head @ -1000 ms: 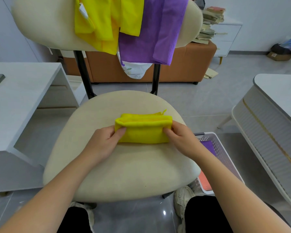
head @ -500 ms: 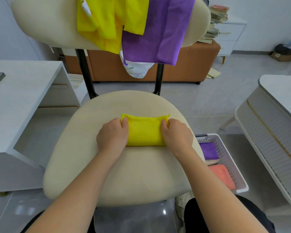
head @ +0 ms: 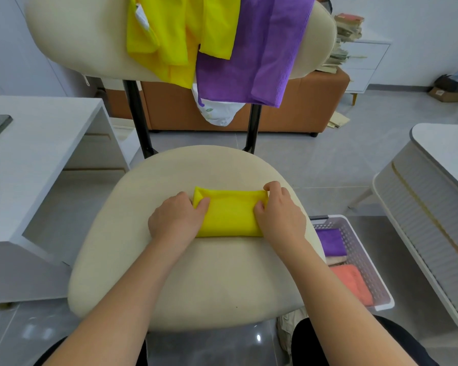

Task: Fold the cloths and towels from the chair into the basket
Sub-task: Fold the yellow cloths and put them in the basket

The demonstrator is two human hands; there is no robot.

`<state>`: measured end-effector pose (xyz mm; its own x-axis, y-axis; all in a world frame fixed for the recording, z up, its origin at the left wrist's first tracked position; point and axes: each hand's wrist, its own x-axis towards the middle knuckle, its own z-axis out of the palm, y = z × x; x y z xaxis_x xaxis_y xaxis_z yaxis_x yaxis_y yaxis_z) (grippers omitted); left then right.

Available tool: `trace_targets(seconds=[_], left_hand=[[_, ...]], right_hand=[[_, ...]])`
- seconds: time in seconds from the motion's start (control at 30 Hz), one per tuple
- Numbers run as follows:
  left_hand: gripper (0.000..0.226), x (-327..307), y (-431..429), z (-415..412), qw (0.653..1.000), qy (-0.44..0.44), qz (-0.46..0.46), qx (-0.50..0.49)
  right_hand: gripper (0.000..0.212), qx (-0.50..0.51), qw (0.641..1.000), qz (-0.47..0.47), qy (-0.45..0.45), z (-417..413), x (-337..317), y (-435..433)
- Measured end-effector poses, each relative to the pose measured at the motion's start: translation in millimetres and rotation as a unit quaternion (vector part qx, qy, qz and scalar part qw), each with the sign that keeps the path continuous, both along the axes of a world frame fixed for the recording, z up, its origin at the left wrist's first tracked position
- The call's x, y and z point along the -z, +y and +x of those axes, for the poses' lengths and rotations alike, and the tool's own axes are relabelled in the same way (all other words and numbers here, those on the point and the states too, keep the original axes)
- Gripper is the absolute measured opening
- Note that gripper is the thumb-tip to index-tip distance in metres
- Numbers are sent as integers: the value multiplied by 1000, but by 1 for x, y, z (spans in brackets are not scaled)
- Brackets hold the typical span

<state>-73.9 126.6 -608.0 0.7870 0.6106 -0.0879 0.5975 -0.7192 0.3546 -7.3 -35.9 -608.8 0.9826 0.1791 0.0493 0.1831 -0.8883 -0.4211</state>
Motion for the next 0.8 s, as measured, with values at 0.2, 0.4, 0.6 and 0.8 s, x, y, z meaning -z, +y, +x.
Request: trace_targets(seconds=[0.2, 0.4, 0.6, 0.8], left_hand=[[19, -10, 0, 1, 909, -277, -300, 81], [25, -24, -9, -9, 826, -342, -389, 221], [33, -24, -8, -6, 805, -350, -432, 207], [44, -23, -2, -5, 833, -266, -438, 208]], right_hand=[[55, -141, 985, 89, -40, 2, -14, -4], [53, -297, 946, 116, -49, -4, -33, -11], [22, -263, 937, 227, 30, 1, -37, -19], [20, -224, 911, 315, 141, 4, -39, -25]])
